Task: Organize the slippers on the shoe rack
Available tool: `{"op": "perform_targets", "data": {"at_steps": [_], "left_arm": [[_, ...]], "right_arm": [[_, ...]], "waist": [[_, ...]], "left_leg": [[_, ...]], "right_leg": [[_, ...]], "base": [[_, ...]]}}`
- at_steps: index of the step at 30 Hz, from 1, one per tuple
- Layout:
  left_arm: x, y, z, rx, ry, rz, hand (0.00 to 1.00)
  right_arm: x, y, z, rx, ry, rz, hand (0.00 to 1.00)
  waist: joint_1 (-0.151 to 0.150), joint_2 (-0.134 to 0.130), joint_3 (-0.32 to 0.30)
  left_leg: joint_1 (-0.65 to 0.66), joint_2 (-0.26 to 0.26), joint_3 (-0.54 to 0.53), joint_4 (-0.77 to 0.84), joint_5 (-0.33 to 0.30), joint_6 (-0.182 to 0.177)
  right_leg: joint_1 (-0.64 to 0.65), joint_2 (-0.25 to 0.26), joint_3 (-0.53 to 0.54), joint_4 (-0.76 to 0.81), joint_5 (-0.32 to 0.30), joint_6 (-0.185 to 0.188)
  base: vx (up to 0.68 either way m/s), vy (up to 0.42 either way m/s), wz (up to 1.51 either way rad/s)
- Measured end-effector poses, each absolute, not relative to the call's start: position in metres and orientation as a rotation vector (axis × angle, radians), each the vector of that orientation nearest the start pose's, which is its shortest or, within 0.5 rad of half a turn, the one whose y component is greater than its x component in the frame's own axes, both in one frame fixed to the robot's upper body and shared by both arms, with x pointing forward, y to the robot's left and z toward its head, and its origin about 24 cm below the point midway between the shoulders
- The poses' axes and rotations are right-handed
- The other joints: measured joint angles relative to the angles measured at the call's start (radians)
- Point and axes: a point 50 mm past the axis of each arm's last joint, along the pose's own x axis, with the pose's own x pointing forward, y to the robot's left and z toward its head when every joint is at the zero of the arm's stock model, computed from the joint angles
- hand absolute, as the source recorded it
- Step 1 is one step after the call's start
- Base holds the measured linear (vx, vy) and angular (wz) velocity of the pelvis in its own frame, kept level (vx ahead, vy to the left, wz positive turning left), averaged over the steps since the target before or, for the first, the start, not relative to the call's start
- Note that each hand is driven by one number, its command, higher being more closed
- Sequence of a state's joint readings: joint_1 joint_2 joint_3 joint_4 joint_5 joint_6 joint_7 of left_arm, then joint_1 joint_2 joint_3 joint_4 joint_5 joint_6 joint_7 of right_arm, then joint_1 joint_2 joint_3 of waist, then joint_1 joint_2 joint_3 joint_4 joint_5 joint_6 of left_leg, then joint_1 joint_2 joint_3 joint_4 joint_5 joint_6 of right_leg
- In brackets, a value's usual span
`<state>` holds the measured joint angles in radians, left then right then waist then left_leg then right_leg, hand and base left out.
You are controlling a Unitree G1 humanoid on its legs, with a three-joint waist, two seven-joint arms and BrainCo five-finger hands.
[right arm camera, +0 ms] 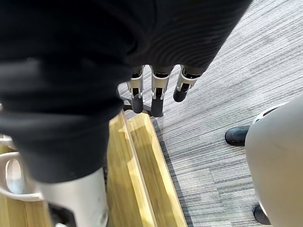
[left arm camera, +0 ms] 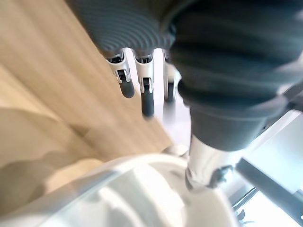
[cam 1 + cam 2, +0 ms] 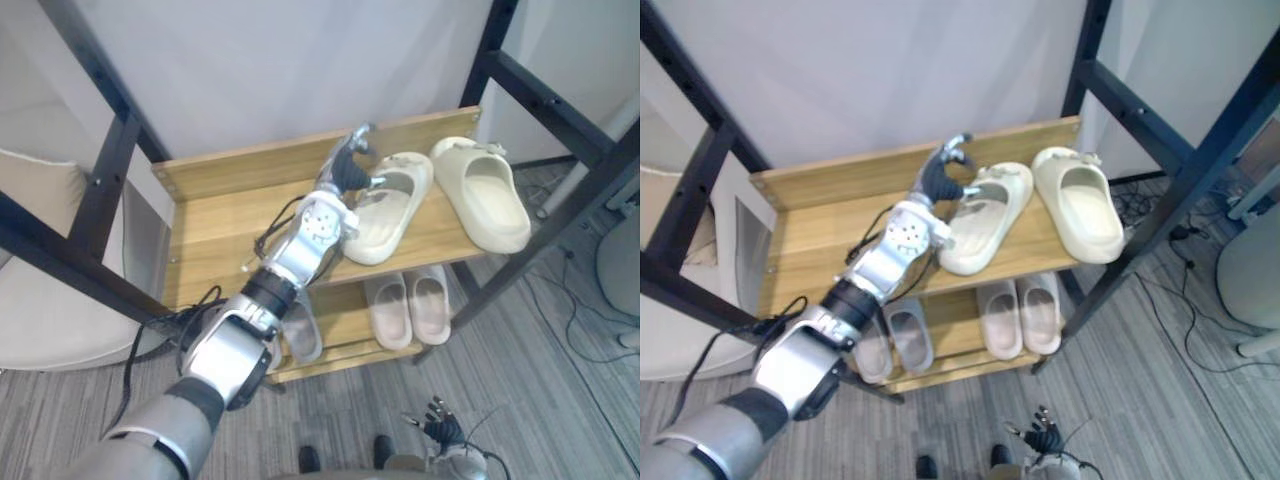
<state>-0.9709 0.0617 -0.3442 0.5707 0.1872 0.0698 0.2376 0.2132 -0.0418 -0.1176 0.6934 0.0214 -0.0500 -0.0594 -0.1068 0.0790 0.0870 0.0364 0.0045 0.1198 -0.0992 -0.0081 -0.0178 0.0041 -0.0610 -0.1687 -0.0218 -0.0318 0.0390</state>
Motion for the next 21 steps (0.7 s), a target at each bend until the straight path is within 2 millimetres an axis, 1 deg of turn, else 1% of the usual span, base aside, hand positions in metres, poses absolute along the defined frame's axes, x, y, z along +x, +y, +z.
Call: {"op": "perform_targets", "data": {"at_steps": [1, 5, 6, 7, 8, 10, 11, 12, 13, 14, 16, 19, 21], "left_arm": [[0.376, 0.031, 0.205, 0.467, -0.425, -0.174, 0.00], [0.370, 0.035, 0.211, 0.387, -0.461, -0.176, 0.00], [0.367, 0.042, 0.211, 0.344, -0.478, -0.165, 0.00], [0.363, 0.051, 0.208, 0.301, -0.481, -0.153, 0.00], [0.362, 0.052, 0.207, 0.295, -0.480, -0.151, 0.00], [0.356, 0.071, 0.189, 0.243, -0.444, -0.112, 0.00], [0.356, 0.072, 0.187, 0.239, -0.439, -0.109, 0.00], [0.348, 0.082, 0.171, 0.207, -0.398, -0.100, 0.00], [0.344, 0.085, 0.162, 0.184, -0.376, -0.101, 0.00], [0.343, 0.086, 0.160, 0.179, -0.371, -0.101, 0.00], [0.331, 0.091, 0.137, 0.114, -0.299, -0.115, 0.00], [0.323, 0.095, 0.125, 0.052, -0.266, -0.114, 0.00], [0.314, 0.099, 0.108, -0.002, -0.207, -0.117, 0.00]], "right_arm": [[0.116, -0.197, -0.132, -0.002, 0.846, -0.251, 0.00], [0.115, -0.196, -0.133, -0.003, 0.855, -0.247, 0.00], [0.116, -0.196, -0.135, -0.004, 0.863, -0.244, 0.00], [0.116, -0.197, -0.135, -0.007, 0.867, -0.244, 0.00], [0.116, -0.197, -0.135, -0.007, 0.867, -0.244, 0.00], [0.116, -0.198, -0.136, -0.009, 0.873, -0.243, 0.00], [0.116, -0.198, -0.136, -0.010, 0.874, -0.243, 0.00], [0.118, -0.198, -0.137, -0.013, 0.878, -0.240, 0.00], [0.118, -0.198, -0.137, -0.016, 0.882, -0.238, 0.00], [0.118, -0.198, -0.137, -0.016, 0.883, -0.238, 0.00], [0.117, -0.196, -0.138, -0.024, 0.894, -0.227, 0.00], [0.116, -0.196, -0.140, -0.031, 0.904, -0.221, 0.00], [0.117, -0.193, -0.141, -0.039, 0.914, -0.205, 0.00]], "waist": [[0.000, 0.000, 0.000], [0.003, 0.003, -0.001], [0.003, 0.006, -0.001], [0.006, 0.009, -0.001], [0.007, 0.010, -0.001], [0.009, 0.012, -0.001], [0.009, 0.012, -0.001], [0.009, 0.012, -0.001], [0.012, 0.012, -0.001], [0.013, 0.012, -0.001], [0.022, 0.003, 0.004], [0.035, -0.004, 0.009], [0.046, -0.018, 0.015]], "left_leg": [[-0.002, -0.001, -0.009, 0.005, 0.000, 0.000], [0.001, -0.004, -0.034, 0.015, 0.000, 0.000], [0.001, -0.003, -0.044, 0.015, 0.000, 0.000], [0.001, -0.002, -0.048, 0.016, 0.000, 0.000], [0.001, -0.002, -0.048, 0.016, 0.000, 0.000], [0.004, -0.001, -0.048, 0.015, 0.000, -0.001], [0.004, -0.001, -0.048, 0.015, 0.000, -0.001], [0.005, -0.001, -0.049, 0.015, 0.001, -0.001], [0.007, -0.001, -0.050, 0.015, 0.001, -0.001], [0.008, -0.001, -0.050, 0.014, 0.001, -0.001], [0.031, -0.001, -0.060, 0.008, 0.001, -0.002], [0.036, 0.001, -0.062, 0.000, 0.003, -0.005], [0.034, 0.003, -0.063, -0.002, 0.005, -0.006]], "right_leg": [[0.004, -0.002, -0.011, 0.000, -0.002, -0.002], [0.023, -0.005, -0.032, 0.000, -0.010, -0.002], [0.027, -0.004, -0.039, -0.001, -0.011, -0.003], [0.030, -0.004, -0.043, -0.001, -0.011, -0.004], [0.030, -0.004, -0.043, -0.001, -0.011, -0.004], [0.034, 0.002, -0.046, -0.001, -0.011, -0.005], [0.034, 0.003, -0.046, -0.001, -0.011, -0.005], [0.035, 0.003, -0.049, -0.002, -0.010, -0.005], [0.038, 0.003, -0.053, -0.003, -0.010, -0.005], [0.039, 0.003, -0.054, -0.003, -0.010, -0.006], [0.072, 0.003, -0.070, -0.018, -0.009, -0.006], [0.077, 0.005, -0.074, -0.023, -0.009, -0.006], [0.080, 0.008, -0.078, -0.031, -0.007, -0.008]], "base": [[0.00, -0.007, 0.13], [-0.01, -0.010, 0.21], [-0.03, -0.016, 0.18], [-0.03, -0.012, 0.12], [-0.03, -0.016, 0.06], [0.00, 0.000, 0.00], [-0.03, -0.010, 0.01], [0.00, 0.000, 0.00], [0.00, 0.000, 0.00], [0.00, -0.001, 0.07], [-0.01, -0.007, 0.14], [-0.02, -0.008, 0.06], [-0.02, -0.010, 0.05]]}}
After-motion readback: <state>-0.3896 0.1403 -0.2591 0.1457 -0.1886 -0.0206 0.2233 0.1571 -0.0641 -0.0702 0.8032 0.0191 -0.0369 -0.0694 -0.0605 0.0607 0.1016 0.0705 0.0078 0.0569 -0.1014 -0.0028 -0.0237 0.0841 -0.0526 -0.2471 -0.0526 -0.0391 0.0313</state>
